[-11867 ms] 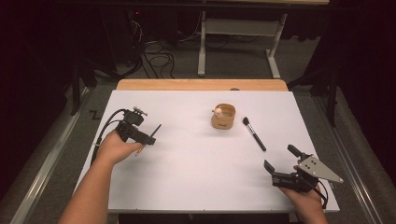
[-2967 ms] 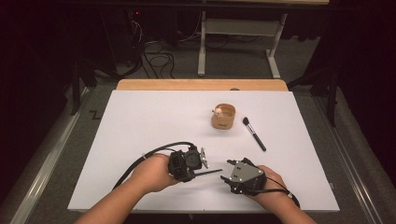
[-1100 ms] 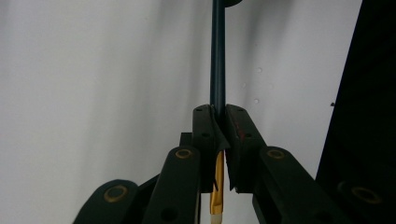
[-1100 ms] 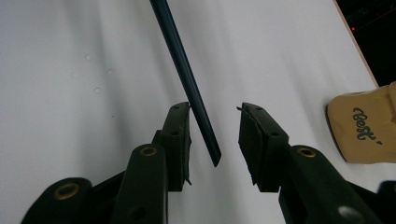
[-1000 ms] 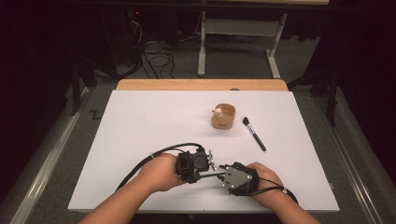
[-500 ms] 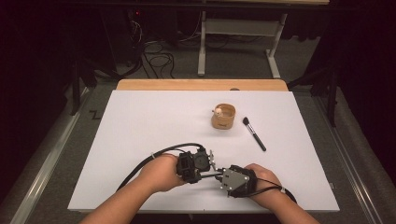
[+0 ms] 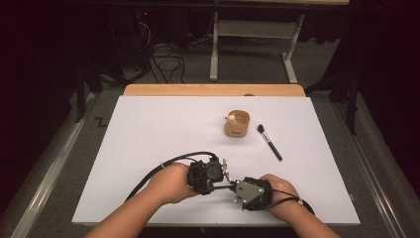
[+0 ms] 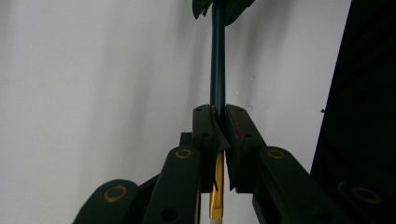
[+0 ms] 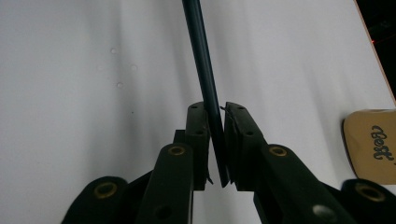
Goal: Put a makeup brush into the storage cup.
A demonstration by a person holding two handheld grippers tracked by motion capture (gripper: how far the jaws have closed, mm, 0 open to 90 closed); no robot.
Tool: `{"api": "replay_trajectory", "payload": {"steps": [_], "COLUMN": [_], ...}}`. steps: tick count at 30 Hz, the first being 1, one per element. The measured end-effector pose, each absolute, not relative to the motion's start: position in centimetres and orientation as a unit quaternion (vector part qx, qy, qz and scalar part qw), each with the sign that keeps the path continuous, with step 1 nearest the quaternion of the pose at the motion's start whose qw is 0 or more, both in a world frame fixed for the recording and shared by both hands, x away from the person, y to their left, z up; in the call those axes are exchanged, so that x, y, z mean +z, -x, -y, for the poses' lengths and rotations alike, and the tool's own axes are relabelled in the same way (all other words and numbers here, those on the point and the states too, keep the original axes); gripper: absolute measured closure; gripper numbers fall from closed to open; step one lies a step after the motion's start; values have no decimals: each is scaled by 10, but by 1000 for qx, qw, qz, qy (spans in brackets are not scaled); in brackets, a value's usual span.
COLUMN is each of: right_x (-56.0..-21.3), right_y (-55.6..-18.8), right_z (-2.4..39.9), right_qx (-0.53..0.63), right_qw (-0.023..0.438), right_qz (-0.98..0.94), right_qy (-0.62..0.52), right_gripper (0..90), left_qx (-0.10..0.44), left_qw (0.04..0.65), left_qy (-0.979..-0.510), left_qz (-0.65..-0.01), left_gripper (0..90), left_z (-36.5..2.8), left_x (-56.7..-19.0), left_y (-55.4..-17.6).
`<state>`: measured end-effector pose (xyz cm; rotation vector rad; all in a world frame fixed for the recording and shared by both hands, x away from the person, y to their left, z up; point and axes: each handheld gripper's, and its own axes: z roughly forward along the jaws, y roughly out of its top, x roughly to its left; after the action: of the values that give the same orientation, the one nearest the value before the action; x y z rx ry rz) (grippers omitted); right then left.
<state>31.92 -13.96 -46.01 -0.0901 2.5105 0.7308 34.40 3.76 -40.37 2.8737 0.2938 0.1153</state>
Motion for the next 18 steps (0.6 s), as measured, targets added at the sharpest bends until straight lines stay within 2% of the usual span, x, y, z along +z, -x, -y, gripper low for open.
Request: {"api": "replay_trajectory", "payload": {"steps": [11, 16, 18], "right_x": [-461, -462, -461], "right_y": [-319, -317, -318], "right_z": [140, 139, 140], "right_qx": [265, 271, 268], "right_qw": [261, 258, 256], "right_qz": [-927, -926, -927], "right_qy": [45, 45, 45], "right_gripper": [847, 862, 863], "left_qx": [47, 60, 64], "left_qw": [134, 129, 126], "left_qy": [-984, -983, -983], "left_qz": [-110, -113, -118], "left_gripper": [818, 786, 744], "left_z": [-39, -41, -42], "left_x": [-403, -402, -404], "left_y": [-346, -348, -348]}}
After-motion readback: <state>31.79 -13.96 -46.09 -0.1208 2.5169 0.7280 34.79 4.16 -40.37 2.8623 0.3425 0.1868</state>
